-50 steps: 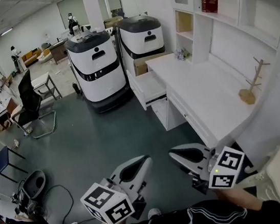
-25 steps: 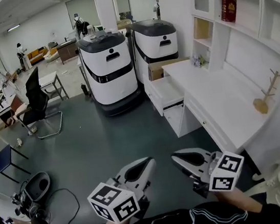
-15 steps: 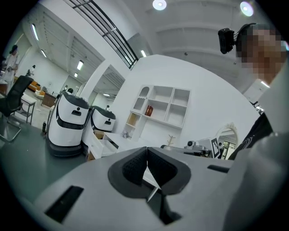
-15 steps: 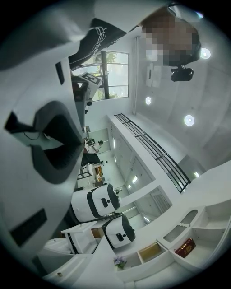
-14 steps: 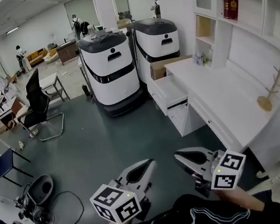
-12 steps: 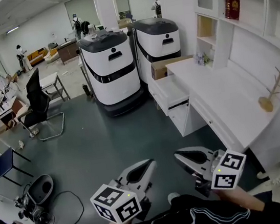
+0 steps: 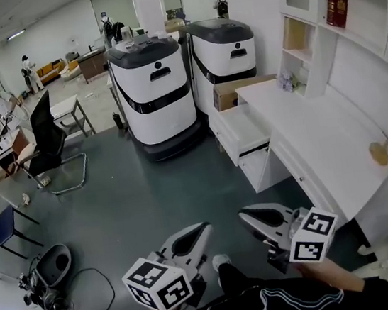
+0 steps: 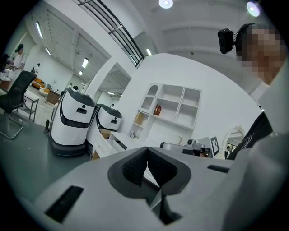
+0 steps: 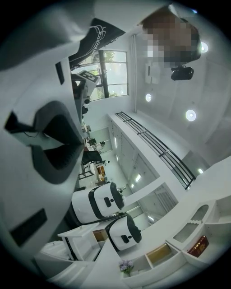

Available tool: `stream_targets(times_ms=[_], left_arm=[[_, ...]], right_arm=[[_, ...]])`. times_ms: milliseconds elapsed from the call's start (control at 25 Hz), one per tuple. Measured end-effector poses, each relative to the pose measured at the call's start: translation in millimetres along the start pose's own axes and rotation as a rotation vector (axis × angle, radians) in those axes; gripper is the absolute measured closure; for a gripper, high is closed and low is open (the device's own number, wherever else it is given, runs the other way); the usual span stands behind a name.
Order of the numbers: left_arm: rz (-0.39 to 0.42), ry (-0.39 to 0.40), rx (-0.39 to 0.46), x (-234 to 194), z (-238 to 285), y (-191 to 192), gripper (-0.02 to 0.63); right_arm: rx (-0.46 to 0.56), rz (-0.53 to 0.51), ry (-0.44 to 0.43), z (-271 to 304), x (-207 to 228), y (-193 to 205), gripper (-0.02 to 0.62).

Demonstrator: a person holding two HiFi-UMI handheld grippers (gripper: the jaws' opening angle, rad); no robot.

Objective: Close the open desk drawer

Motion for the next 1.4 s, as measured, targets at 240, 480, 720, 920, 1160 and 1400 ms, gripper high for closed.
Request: stream_targets(times_ms=[240, 480, 720, 920, 1160, 1400], left_arm=[[-0.044, -0.032, -0.041, -61.7, 62.3, -17.6, 0.601], [-0.074, -0.060, -0.086, -132.8, 135.1, -46.2, 0.601], [-0.044, -0.005, -0.118, -169.3, 210.1, -75.8, 0.601], [-0.027, 0.022, -0.135, -189.4, 240.4, -87.8, 0.601], [-0.033, 0.081, -0.157, -211.8, 274.6, -96.5, 0.601], [-0.007, 0.141, -0.205, -252.8, 332.0, -112.5, 0.601]], right_arm=[[-0.029, 0.057, -0.004, 42.7, 83.4, -9.2, 0.589], [-0.068, 0.099, -0.023, 90.4, 170.8, -25.5, 0.589], [-0.062, 0.115, 0.012, 115.7, 251.4, -50.0, 0.589], [-0.062, 0.096, 0.043, 125.6, 281.0, -63.9, 0.589], [-0.060, 0.108, 0.085, 136.5, 313.7, -66.7, 0.589], [-0.025, 0.122, 0.196, 150.8, 366.4, -77.9, 0.589]])
Point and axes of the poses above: the fingertips, and each gripper's own axes: z forward along the fingers, x to its right, y out of its underside, the point moved 3 cm from there along -z, backward along the fingers, and after that the axes turned 8 degrees about -y, right-handed, at the moved point
